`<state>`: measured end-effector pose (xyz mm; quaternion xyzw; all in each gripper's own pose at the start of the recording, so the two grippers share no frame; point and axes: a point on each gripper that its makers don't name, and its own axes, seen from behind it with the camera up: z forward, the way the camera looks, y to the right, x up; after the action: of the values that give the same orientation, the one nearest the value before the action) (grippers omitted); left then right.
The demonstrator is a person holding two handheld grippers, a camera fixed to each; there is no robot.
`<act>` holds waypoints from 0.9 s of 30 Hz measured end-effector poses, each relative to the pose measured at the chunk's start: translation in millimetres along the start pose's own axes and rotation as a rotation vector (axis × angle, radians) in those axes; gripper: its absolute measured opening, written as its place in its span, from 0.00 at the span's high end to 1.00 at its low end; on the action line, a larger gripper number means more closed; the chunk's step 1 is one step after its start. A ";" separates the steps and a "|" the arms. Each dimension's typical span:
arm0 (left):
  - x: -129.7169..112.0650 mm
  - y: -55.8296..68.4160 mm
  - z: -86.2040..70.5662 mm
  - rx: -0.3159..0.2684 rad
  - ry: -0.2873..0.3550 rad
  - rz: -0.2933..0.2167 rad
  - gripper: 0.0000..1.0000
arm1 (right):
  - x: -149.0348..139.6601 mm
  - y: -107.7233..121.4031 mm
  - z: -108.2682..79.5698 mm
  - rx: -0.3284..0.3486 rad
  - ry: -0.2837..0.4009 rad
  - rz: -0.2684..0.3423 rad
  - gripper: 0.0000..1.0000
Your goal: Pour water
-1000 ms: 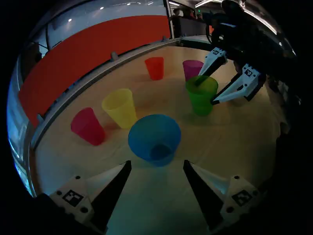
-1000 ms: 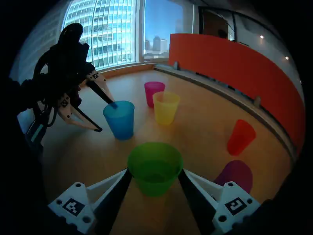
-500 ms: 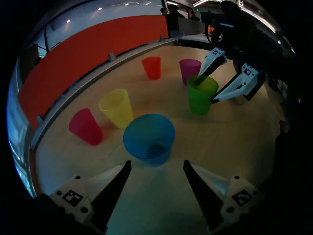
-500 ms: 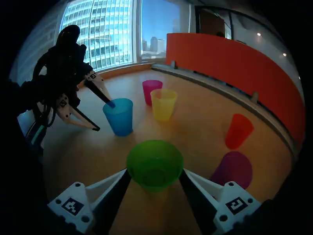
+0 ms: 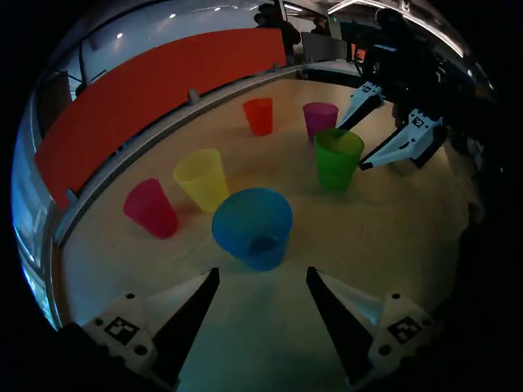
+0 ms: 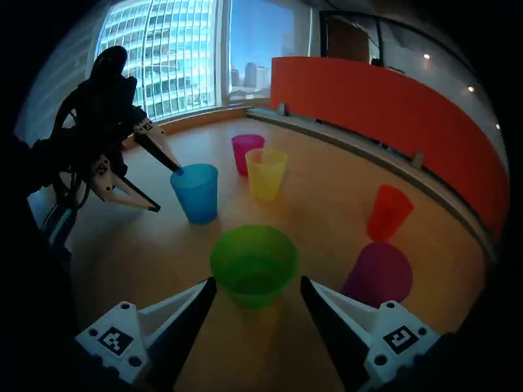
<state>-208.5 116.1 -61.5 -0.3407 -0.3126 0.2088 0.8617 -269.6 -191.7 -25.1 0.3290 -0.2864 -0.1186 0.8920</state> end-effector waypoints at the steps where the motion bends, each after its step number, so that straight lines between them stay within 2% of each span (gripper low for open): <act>1: -0.5 0.0 -1.3 0.003 0.002 -0.003 0.01 | -1.3 0.5 -2.6 -0.004 0.001 0.002 0.00; 8: -4.9 -1.2 -12.8 0.029 0.023 -0.038 0.01 | -11.9 5.2 -24.4 -0.037 0.007 0.020 0.00; 17: -11.8 -9.6 -32.9 0.086 0.057 -0.112 0.00 | -23.0 15.1 -57.6 -0.096 0.026 0.043 0.00; 27: -1.9 -21.5 -44.8 0.170 0.136 -0.184 0.01 | -18.0 32.3 -75.7 -0.174 0.089 0.097 0.00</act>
<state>-176.2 80.0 -72.5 -0.2498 -0.2648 0.1312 0.9221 -238.8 -120.7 -58.7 0.2410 -0.2508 -0.0847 0.9337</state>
